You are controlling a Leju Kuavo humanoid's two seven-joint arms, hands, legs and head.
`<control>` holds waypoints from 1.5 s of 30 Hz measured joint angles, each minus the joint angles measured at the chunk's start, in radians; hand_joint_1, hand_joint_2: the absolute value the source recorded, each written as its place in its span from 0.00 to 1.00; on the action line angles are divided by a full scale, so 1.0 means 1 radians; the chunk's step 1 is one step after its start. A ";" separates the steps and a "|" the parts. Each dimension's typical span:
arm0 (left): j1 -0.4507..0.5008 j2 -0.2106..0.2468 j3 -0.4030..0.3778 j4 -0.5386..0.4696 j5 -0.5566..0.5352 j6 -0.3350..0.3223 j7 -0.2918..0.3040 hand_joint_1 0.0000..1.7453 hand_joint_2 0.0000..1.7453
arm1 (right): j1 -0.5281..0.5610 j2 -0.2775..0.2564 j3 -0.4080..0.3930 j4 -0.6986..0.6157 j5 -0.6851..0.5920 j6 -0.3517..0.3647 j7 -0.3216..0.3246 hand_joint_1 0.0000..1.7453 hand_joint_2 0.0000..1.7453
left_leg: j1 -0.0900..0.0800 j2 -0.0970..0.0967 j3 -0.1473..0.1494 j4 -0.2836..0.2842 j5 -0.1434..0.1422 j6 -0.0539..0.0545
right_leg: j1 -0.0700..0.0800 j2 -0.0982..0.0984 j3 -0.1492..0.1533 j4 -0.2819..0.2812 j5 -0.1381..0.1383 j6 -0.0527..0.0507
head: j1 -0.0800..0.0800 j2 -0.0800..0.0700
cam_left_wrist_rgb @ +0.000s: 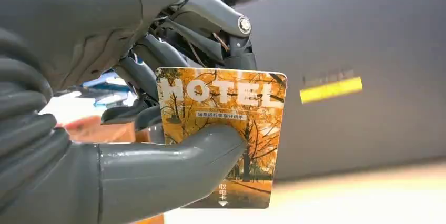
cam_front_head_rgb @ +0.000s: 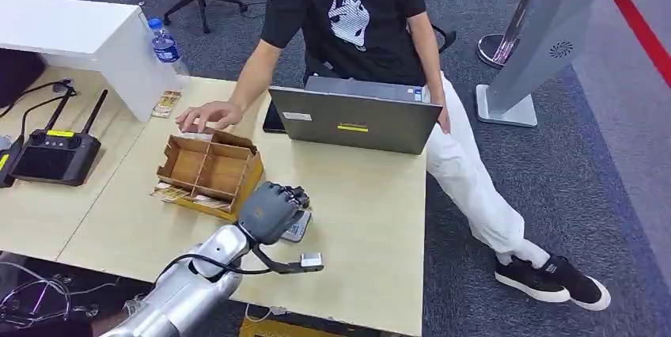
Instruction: Pass the card to the sensor for recognition and then transmit it.
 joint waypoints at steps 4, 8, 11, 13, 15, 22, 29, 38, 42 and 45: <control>-0.004 -0.015 0.000 0.053 -0.001 -0.005 0.000 1.00 1.00 | -0.001 0.000 -0.001 0.001 0.000 0.001 0.002 0.00 1.00 | 0.000 0.000 0.000 0.000 0.000 0.000 | 0.000 0.000 0.000 0.000 0.000 0.000 | 0.000 0.000; -0.014 -0.030 0.000 0.095 -0.015 -0.011 0.001 1.00 1.00 | -0.001 0.000 -0.002 0.002 0.010 0.002 0.008 0.00 1.00 | 0.000 0.000 0.000 0.000 0.000 0.000 | 0.000 0.000 0.000 0.000 0.000 0.000 | 0.000 0.000; -0.021 -0.037 0.000 0.114 -0.022 0.014 0.008 1.00 1.00 | -0.001 0.000 -0.004 0.002 0.015 0.002 0.010 0.00 1.00 | 0.000 0.000 0.000 0.000 0.000 0.000 | 0.000 0.000 0.000 0.000 0.000 0.000 | 0.000 0.000; -0.024 -0.040 0.000 0.120 -0.023 0.025 0.009 1.00 1.00 | -0.001 0.000 -0.005 0.003 0.015 0.002 0.010 0.00 1.00 | 0.000 0.000 0.000 0.000 0.000 0.000 | 0.000 0.000 0.000 0.000 0.000 0.000 | 0.000 0.000; -0.027 -0.042 0.000 0.127 -0.024 0.036 0.010 1.00 1.00 | -0.001 0.000 -0.005 0.003 0.015 0.002 0.010 0.00 1.00 | 0.000 0.000 0.000 0.000 0.000 0.000 | 0.000 0.000 0.000 0.000 0.000 0.000 | 0.000 0.000; -0.051 -0.031 0.000 0.091 -0.109 0.117 0.081 1.00 1.00 | -0.001 0.000 -0.006 0.004 0.032 -0.003 0.017 0.00 1.00 | 0.000 -0.001 0.000 0.000 0.000 0.000 | 0.000 -0.001 0.000 0.000 0.000 0.000 | 0.000 0.000; -0.106 -0.005 0.007 -0.003 -0.105 0.091 0.099 1.00 1.00 | -0.001 0.000 -0.006 0.004 0.039 -0.002 0.017 0.00 1.00 | 0.000 -0.001 0.000 0.000 0.001 0.001 | 0.000 -0.001 0.000 0.000 0.000 0.000 | 0.000 0.000; -0.236 0.060 0.103 -0.071 -0.060 0.034 0.092 1.00 1.00 | -0.001 0.000 -0.007 0.005 0.068 0.002 0.017 0.00 1.00 | 0.000 -0.001 0.000 0.000 0.002 0.000 | 0.000 -0.001 0.000 0.001 0.001 -0.001 | 0.000 0.000; -0.244 0.070 0.141 -0.088 -0.053 0.035 0.092 1.00 1.00 | -0.002 0.000 -0.008 0.004 0.069 0.002 0.017 0.00 1.00 | 0.000 -0.001 0.000 0.000 0.002 0.000 | 0.000 -0.001 0.000 0.001 0.001 -0.001 | 0.000 0.000; -0.244 0.073 0.157 -0.095 -0.050 0.040 0.092 1.00 1.00 | -0.002 0.000 -0.013 0.004 0.069 0.002 0.017 0.00 1.00 | 0.000 -0.001 0.000 0.000 0.002 0.000 | 0.000 -0.001 0.000 0.001 0.001 -0.001 | 0.000 0.000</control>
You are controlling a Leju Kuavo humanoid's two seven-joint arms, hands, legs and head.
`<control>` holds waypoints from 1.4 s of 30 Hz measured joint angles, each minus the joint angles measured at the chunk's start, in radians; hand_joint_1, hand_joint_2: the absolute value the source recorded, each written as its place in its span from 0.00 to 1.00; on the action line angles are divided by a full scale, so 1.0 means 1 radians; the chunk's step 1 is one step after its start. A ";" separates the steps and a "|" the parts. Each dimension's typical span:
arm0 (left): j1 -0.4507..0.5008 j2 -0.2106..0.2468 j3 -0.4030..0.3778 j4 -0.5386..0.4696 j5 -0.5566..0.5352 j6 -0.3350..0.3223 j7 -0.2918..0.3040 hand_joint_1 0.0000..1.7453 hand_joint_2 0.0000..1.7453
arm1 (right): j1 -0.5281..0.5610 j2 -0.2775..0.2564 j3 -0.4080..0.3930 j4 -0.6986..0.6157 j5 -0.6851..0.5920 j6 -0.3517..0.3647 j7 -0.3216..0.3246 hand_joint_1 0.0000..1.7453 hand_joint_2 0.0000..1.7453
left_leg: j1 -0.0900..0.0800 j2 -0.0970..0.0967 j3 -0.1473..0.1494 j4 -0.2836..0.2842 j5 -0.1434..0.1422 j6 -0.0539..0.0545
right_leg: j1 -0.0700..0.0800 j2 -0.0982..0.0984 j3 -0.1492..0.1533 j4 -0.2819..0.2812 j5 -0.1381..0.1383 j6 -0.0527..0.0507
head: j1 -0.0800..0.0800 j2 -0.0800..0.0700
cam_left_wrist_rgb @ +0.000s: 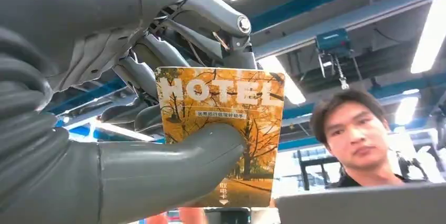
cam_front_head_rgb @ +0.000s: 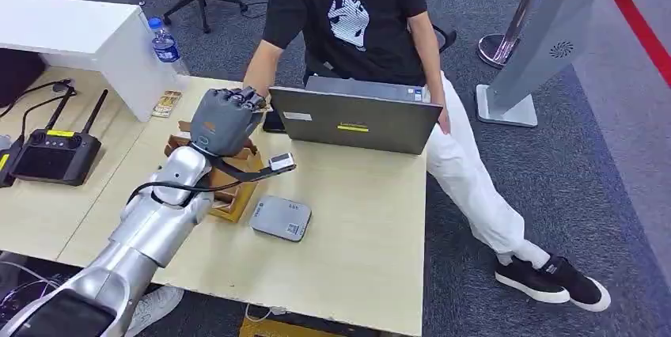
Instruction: Pass the card to the sensor for recognition and then transmit it.
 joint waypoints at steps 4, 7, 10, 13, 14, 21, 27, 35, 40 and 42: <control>0.000 0.005 0.010 -0.006 0.000 0.006 -0.003 0.87 1.00 | 0.000 0.001 -0.004 0.000 0.001 0.000 0.000 0.00 1.00 | 0.000 0.000 0.000 0.000 0.000 0.000 | 0.000 0.000 0.000 0.000 0.000 0.000 | 0.000 0.000; 0.001 0.006 0.020 -0.006 -0.004 0.013 -0.013 0.71 1.00 | 0.000 0.002 -0.009 0.000 0.002 -0.002 0.000 0.00 1.00 | 0.000 0.000 0.000 0.000 0.000 0.000 | 0.000 0.000 0.000 0.000 0.000 0.000 | 0.000 0.000; 0.003 0.006 0.023 -0.006 -0.008 0.016 -0.018 0.86 1.00 | 0.000 0.002 -0.011 0.000 0.002 -0.004 -0.001 0.00 1.00 | 0.000 0.000 0.000 0.000 0.000 0.000 | 0.000 0.000 0.000 0.000 0.000 0.000 | 0.000 0.000; 0.006 0.006 0.026 -0.006 -0.010 0.016 -0.018 0.74 1.00 | -0.001 0.003 -0.013 0.000 0.003 -0.005 -0.002 0.00 1.00 | 0.000 0.000 0.000 0.000 0.000 0.000 | 0.000 0.000 0.000 0.000 0.000 0.000 | 0.000 0.000; 0.010 0.006 0.029 -0.006 -0.006 0.016 -0.021 0.00 1.00 | -0.001 0.003 -0.014 0.000 0.008 -0.005 -0.002 0.00 1.00 | 0.000 0.000 0.000 0.000 0.000 0.000 | 0.000 0.000 0.000 0.000 0.000 0.000 | 0.000 0.000; 0.027 0.005 0.036 -0.032 0.000 0.024 -0.033 0.00 1.00 | -0.003 0.004 -0.018 0.000 0.016 -0.006 0.000 0.00 1.00 | 0.000 -0.001 -0.001 0.000 0.000 0.000 | 0.000 -0.001 0.000 0.000 0.000 0.000 | 0.000 0.000; 0.036 0.006 0.037 -0.044 0.004 0.026 -0.035 0.00 1.00 | -0.004 0.004 -0.019 0.000 0.017 -0.006 0.002 0.00 1.00 | 0.000 -0.001 0.000 0.000 0.000 0.000 | 0.000 -0.001 0.000 0.000 0.000 0.000 | 0.000 0.000; 0.108 0.003 0.036 -0.105 0.077 -0.037 -0.115 0.00 1.00 | -0.003 0.006 -0.043 0.000 0.013 -0.007 0.002 0.00 1.00 | 0.000 -0.001 0.000 0.000 0.000 0.000 | 0.000 -0.001 0.000 0.000 0.000 0.000 | 0.000 0.000; 0.206 0.013 -0.012 -0.154 0.140 -0.164 -0.161 0.00 1.00 | -0.003 0.007 -0.068 0.000 0.001 -0.011 -0.008 0.00 1.00 | 0.000 -0.001 0.000 0.000 -0.001 0.000 | 0.000 -0.001 0.000 -0.001 -0.001 0.001 | 0.000 0.000; 0.231 0.021 -0.034 -0.155 0.144 -0.195 -0.159 0.00 1.00 | -0.003 0.007 -0.076 0.000 -0.001 -0.011 -0.009 0.00 1.00 | 0.000 -0.001 -0.001 0.000 0.000 0.000 | 0.000 -0.001 -0.001 -0.001 -0.001 0.001 | 0.000 0.000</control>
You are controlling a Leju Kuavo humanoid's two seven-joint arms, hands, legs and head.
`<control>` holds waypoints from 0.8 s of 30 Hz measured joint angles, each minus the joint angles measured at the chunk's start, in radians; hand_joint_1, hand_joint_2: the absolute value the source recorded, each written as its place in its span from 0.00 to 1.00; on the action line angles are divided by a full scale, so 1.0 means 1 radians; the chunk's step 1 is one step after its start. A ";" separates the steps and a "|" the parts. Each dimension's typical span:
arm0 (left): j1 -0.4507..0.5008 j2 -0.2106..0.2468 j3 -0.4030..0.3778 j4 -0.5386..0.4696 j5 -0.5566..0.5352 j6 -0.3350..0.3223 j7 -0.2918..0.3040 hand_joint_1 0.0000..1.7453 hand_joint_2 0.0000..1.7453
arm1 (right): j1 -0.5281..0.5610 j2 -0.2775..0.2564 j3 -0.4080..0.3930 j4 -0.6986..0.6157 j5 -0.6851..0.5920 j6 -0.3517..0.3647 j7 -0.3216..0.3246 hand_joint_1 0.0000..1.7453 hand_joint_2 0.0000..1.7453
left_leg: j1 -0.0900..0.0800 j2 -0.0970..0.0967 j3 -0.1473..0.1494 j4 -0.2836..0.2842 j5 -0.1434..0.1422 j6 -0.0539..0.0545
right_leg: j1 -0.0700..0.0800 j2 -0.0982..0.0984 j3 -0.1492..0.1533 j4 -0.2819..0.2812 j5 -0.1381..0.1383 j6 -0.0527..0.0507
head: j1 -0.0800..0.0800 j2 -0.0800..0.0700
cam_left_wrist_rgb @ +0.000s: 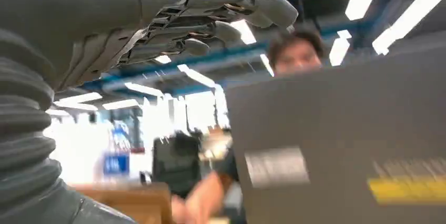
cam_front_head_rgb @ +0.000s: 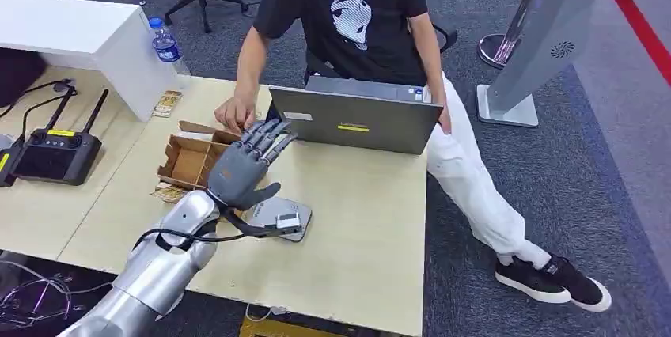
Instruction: Pass the card to the sensor for recognition and then transmit it.
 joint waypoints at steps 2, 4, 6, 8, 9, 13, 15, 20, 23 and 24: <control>0.020 0.011 -0.021 0.000 0.007 -0.016 0.003 0.00 1.00 | 0.001 0.000 -0.011 0.000 0.001 -0.002 -0.002 0.00 1.00 | 0.000 0.000 0.000 0.000 0.000 0.000 | 0.000 0.000 0.000 0.000 0.000 0.000 | 0.000 0.000; 0.033 0.020 -0.027 0.000 0.010 -0.020 0.003 0.00 1.00 | 0.002 0.000 -0.016 0.000 0.001 -0.005 -0.002 0.00 1.00 | 0.000 0.000 0.000 0.000 0.000 0.000 | 0.000 0.000 0.000 0.000 0.000 0.000 | 0.000 0.000; 0.037 0.029 -0.038 0.000 0.011 -0.021 0.004 0.00 1.00 | 0.001 0.000 -0.019 0.000 0.001 -0.006 -0.002 0.00 1.00 | 0.000 0.000 0.000 0.000 0.000 0.000 | 0.000 0.000 0.000 0.000 0.000 0.000 | -0.001 0.000; 0.041 0.034 -0.042 -0.001 0.011 -0.021 0.004 0.00 1.00 | 0.001 0.000 -0.024 0.000 0.001 -0.007 -0.003 0.00 1.00 | 0.000 0.000 0.000 0.000 0.000 0.000 | 0.000 0.000 0.000 0.000 0.000 0.000 | 0.000 0.000; 0.041 0.036 -0.044 -0.001 0.011 -0.021 0.004 0.00 1.00 | 0.002 0.000 -0.026 0.000 0.001 -0.007 -0.005 0.00 1.00 | 0.000 0.000 0.000 0.000 0.000 0.000 | 0.000 0.000 0.000 0.000 0.000 0.000 | 0.000 0.000; 0.043 0.040 -0.048 -0.005 0.011 -0.022 0.004 0.00 1.00 | 0.001 0.000 -0.032 0.000 0.001 -0.007 -0.006 0.00 1.00 | 0.000 0.000 0.000 0.000 0.000 0.000 | 0.000 0.000 0.000 0.000 0.000 0.000 | 0.000 0.000; 0.045 0.044 -0.050 -0.009 0.014 -0.025 0.005 0.00 1.00 | 0.001 0.000 -0.034 0.000 0.001 -0.010 -0.008 0.00 1.00 | 0.000 0.000 0.000 0.000 0.000 0.000 | 0.000 0.000 0.000 0.000 0.000 0.000 | 0.000 0.000; 0.088 0.082 -0.050 -0.061 0.040 -0.029 0.015 0.00 1.00 | 0.002 0.000 -0.045 0.000 -0.001 -0.018 -0.011 0.00 1.00 | 0.000 0.001 0.000 0.000 0.000 0.000 | 0.000 0.001 0.000 0.000 0.000 0.000 | 0.000 0.000; 0.141 0.121 -0.046 -0.113 0.054 -0.008 0.018 0.00 1.00 | 0.005 0.000 -0.058 0.000 -0.003 -0.029 -0.015 0.00 1.00 | 0.000 0.000 0.000 0.000 0.000 0.000 | 0.000 0.000 0.000 0.000 -0.001 -0.001 | 0.000 0.000; 0.160 0.134 -0.042 -0.131 0.057 0.000 0.019 0.00 1.00 | 0.006 0.000 -0.061 0.000 -0.004 -0.030 -0.016 0.00 1.00 | 0.000 0.000 0.000 -0.001 0.000 0.000 | 0.000 0.000 0.000 0.000 -0.001 -0.001 | -0.001 0.000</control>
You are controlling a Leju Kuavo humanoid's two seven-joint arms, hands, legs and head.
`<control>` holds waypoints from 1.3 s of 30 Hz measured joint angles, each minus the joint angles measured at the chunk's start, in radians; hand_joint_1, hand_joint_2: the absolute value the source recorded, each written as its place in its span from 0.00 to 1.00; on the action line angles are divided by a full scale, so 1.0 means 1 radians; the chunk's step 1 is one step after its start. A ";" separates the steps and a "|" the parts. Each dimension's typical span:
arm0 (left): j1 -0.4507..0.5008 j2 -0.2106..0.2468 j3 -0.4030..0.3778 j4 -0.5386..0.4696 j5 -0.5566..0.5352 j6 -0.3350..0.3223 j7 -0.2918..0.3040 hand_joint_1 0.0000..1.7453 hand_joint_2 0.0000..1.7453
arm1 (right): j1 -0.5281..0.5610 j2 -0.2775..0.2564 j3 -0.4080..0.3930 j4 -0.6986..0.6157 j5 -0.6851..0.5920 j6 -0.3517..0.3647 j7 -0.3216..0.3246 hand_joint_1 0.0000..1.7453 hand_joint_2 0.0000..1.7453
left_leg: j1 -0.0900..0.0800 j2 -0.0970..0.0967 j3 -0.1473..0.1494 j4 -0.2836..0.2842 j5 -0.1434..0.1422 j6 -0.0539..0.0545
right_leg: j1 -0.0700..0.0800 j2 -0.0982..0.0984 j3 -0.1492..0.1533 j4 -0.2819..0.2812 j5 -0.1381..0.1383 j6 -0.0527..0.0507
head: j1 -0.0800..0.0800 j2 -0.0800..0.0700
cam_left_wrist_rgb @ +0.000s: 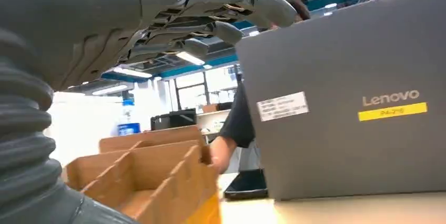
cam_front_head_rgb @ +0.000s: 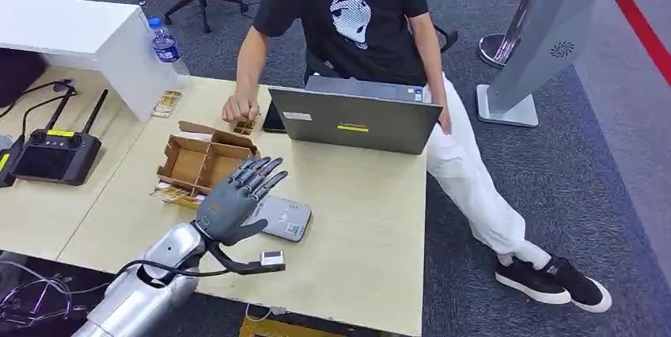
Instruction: Pass the card to the sensor for recognition and then transmit it.
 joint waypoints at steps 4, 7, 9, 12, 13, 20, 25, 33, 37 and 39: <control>0.074 0.045 0.051 -0.064 0.030 0.027 -0.016 0.00 1.00 | 0.001 0.000 -0.010 0.000 0.002 -0.003 -0.003 0.00 1.00 | 0.000 0.000 0.000 0.000 0.000 0.000 | 0.000 0.000 0.000 0.000 0.000 0.000 | 0.000 0.000; 0.120 0.065 0.104 -0.092 0.045 0.040 -0.033 0.00 1.00 | 0.002 0.000 -0.016 0.000 0.006 -0.005 -0.003 0.00 1.00 | 0.000 0.000 0.000 0.000 0.000 0.000 | 0.000 0.000 0.000 0.000 0.000 0.000 | 0.001 0.000; 0.142 0.069 0.140 -0.102 0.045 0.040 -0.048 0.00 1.00 | 0.002 0.001 -0.022 0.000 0.007 -0.007 -0.003 0.00 1.00 | 0.000 0.000 0.000 0.000 0.000 0.000 | 0.000 0.000 0.000 0.000 0.000 0.000 | 0.000 0.000; 0.161 0.072 0.173 -0.109 0.044 0.040 -0.056 0.00 1.00 | 0.002 0.001 -0.024 0.000 0.007 -0.008 -0.003 0.00 1.00 | 0.000 0.000 0.000 0.000 0.000 0.000 | 0.000 0.000 0.000 0.000 0.000 0.000 | 0.000 0.000; 0.164 0.072 0.179 -0.111 0.043 0.040 -0.056 0.00 1.00 | 0.002 0.001 -0.025 0.000 0.007 -0.008 -0.003 0.00 1.00 | 0.000 0.000 0.000 0.000 0.000 0.000 | 0.000 0.000 0.000 0.000 0.000 0.000 | 0.000 0.000; 0.159 0.068 0.216 -0.104 0.017 0.035 -0.046 0.00 1.00 | 0.001 0.002 -0.026 0.000 0.026 -0.007 0.006 0.00 1.00 | 0.000 0.000 0.000 0.000 0.000 0.000 | 0.000 0.000 0.000 0.000 0.000 0.000 | 0.000 0.000; 0.128 0.055 0.250 -0.044 0.015 0.061 -0.045 0.00 1.00 | 0.000 0.002 -0.026 0.000 0.043 -0.005 0.008 0.00 1.00 | 0.000 0.000 0.000 0.000 0.000 0.000 | 0.000 0.000 0.000 0.000 0.000 0.000 | 0.000 0.000; 0.099 0.028 0.273 0.025 0.020 0.075 -0.053 0.00 1.00 | -0.001 0.002 -0.026 0.000 0.058 -0.004 0.009 0.00 1.00 | 0.000 0.000 0.000 0.000 0.000 0.000 | 0.000 0.000 0.000 0.000 0.000 0.000 | 0.001 0.000; 0.091 0.016 0.273 0.043 0.020 0.075 -0.056 0.00 1.00 | -0.001 0.002 -0.025 0.000 0.058 -0.004 0.012 0.00 1.00 | 0.000 0.000 0.000 0.000 0.000 0.000 | 0.000 0.000 0.000 0.000 0.000 0.000 | 0.000 0.000; 0.090 0.012 0.273 0.049 0.019 0.074 -0.056 0.00 1.00 | -0.001 0.002 -0.026 0.000 0.058 -0.004 0.012 0.00 1.00 | 0.000 0.000 0.000 0.000 0.000 0.000 | 0.000 0.000 0.000 0.000 0.000 0.000 | 0.000 0.000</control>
